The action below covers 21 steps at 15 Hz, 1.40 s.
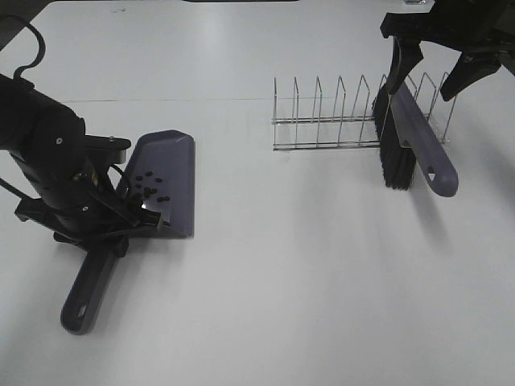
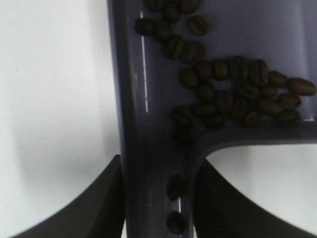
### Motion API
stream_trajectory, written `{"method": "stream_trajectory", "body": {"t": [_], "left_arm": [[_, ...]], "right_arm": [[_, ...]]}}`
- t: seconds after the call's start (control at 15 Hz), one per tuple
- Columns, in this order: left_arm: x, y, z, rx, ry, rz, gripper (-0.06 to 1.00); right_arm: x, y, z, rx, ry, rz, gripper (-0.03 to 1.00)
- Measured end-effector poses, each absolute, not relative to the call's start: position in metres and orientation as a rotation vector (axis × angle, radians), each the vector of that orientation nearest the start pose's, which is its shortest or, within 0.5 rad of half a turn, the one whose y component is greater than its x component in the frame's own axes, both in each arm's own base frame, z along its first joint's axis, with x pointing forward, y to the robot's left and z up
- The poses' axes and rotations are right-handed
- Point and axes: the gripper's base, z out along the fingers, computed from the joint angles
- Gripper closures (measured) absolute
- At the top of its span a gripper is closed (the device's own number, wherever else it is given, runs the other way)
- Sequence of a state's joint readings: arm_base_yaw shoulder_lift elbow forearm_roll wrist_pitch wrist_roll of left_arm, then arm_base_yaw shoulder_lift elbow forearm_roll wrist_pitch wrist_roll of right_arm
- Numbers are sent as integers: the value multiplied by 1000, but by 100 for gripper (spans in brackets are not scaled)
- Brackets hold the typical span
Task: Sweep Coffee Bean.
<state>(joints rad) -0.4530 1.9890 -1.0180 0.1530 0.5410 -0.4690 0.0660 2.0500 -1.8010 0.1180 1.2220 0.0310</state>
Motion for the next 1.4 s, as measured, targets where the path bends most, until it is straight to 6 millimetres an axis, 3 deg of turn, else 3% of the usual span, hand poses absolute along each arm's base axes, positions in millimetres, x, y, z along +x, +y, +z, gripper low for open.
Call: {"method": "stream_trajectory", "body": {"t": [0.27,0.4,0.47,0.73,1.07,1.2,1.4], "left_arm": [[309,-142,96,166,2966,19,60],[308,-142,96,158,2970,17,50],[308,-143,96,155,2971,15,39],[305,-141,101,178,3001,40,38],[307,-135,146,226,2949,66,38],[326,-117,169,210,2927,95,38],[352,-75,198,216,2912,154,38]], "right_arm": [[431,39,248,-9,2955,183,30],[431,39,248,-9,2955,183,30],[431,39,248,-9,2955,183,30],[431,39,248,-5,2955,197,30],[427,39,258,-7,2933,198,30],[418,39,274,-9,2901,199,30],[383,35,290,-25,2907,180,30]]}}
